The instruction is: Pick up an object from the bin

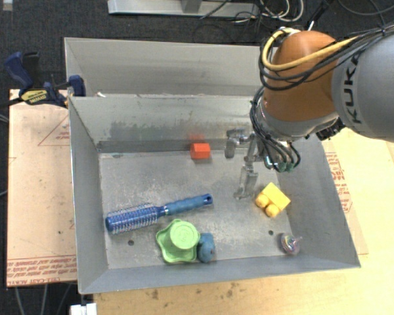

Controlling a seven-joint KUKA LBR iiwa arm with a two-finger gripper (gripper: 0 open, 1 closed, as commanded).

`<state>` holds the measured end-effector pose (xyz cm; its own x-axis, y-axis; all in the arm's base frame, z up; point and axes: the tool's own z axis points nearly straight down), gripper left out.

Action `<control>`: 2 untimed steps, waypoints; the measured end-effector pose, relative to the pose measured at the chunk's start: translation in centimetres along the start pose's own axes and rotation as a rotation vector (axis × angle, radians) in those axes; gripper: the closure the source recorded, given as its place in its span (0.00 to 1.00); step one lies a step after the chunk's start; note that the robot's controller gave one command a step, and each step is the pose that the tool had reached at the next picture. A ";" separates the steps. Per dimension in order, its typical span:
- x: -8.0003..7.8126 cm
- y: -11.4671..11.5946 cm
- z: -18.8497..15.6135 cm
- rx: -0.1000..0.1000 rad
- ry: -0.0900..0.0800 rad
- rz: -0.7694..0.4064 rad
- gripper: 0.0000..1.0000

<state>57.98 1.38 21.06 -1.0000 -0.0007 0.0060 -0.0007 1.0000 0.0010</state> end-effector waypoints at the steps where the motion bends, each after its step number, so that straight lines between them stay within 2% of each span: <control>1: 1.2 2.2 12.2 0.000 0.000 -0.237 0.00; 2: -1.0 2.8 14.1 0.001 -0.007 -0.292 0.00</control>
Offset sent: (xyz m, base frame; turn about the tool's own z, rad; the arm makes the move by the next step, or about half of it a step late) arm -0.0115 0.0216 -0.1176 -0.2379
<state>58.87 4.23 6.93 -0.9575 -0.2885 -0.0017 -0.2885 0.9575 0.0007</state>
